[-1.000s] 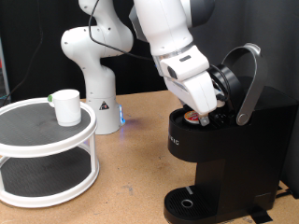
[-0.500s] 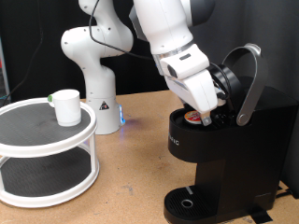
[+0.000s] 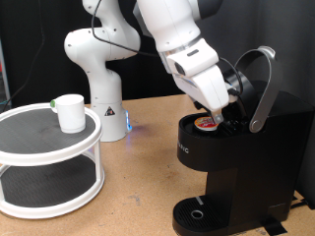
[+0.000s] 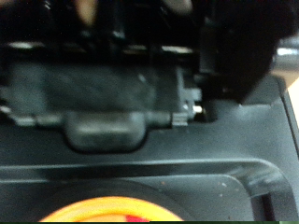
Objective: Make a cup of coffee with the keurig machine
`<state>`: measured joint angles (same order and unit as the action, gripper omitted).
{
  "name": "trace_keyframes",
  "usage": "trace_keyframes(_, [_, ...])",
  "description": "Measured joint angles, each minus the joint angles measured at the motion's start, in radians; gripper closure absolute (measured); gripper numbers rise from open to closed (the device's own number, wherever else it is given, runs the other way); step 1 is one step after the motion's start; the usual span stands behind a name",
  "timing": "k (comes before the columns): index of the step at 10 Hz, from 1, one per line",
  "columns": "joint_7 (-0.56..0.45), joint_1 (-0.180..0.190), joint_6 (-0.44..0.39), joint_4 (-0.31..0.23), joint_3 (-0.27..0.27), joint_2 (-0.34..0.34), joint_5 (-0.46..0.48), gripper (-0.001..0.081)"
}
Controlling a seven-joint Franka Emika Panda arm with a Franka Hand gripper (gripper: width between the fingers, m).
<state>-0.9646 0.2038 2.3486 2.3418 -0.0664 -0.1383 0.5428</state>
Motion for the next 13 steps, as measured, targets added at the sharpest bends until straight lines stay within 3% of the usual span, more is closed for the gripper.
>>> trace_keyframes(4, [-0.016, -0.015, -0.071, 0.000, -0.026, -0.070, -0.012, 0.0001])
trace_keyframes(7, [-0.041, -0.020, -0.076, 0.003, -0.030, -0.079, -0.012, 0.0001])
trace_keyframes(10, [-0.165, -0.023, -0.157, -0.001, -0.088, -0.127, 0.048, 0.0001])
trace_keyframes(13, [-0.175, -0.042, -0.234, -0.013, -0.142, -0.200, 0.055, 0.0001])
